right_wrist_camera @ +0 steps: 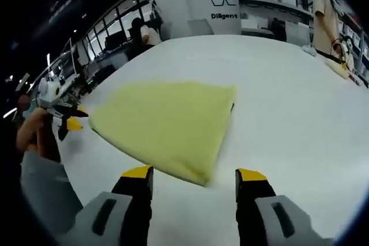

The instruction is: Fold the garment on the visible template until the final outline fits inside the template.

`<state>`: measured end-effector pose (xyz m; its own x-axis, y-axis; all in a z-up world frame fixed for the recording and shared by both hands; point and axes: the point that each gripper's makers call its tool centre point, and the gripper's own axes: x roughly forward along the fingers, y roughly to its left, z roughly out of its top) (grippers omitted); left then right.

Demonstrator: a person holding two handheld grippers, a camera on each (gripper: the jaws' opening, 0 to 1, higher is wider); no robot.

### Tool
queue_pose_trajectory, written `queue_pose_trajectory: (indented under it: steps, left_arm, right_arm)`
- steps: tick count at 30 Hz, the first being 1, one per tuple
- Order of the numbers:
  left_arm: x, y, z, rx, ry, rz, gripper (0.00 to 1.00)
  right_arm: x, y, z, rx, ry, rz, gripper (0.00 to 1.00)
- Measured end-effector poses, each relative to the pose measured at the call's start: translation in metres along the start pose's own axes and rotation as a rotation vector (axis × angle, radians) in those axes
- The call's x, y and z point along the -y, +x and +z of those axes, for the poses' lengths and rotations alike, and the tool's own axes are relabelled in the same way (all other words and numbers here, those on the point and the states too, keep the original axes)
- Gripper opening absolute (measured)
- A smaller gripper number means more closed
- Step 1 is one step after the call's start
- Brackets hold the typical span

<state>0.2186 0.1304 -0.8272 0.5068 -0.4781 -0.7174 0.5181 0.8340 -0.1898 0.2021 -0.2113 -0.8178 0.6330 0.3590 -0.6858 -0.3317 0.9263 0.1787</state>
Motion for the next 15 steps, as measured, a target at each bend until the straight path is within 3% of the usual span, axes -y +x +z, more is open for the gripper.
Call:
queue_pose_trajectory:
  steps: [4,9,15]
  left_arm:
    - [0.004,-0.007,0.003,0.007,-0.006,0.009,0.74]
    - [0.006,-0.014,0.011,0.044,-0.039,0.032,0.90]
    - [0.015,-0.027,0.015,0.061,-0.050,0.060,0.99]
  right_arm:
    - [-0.006,-0.008,0.005,0.007,-0.004,0.003,0.64]
    - [-0.014,-0.023,0.015,0.041,-0.003,-0.011,0.81]
    - [-0.021,-0.037,0.018,0.052,0.020,-0.028,0.99]
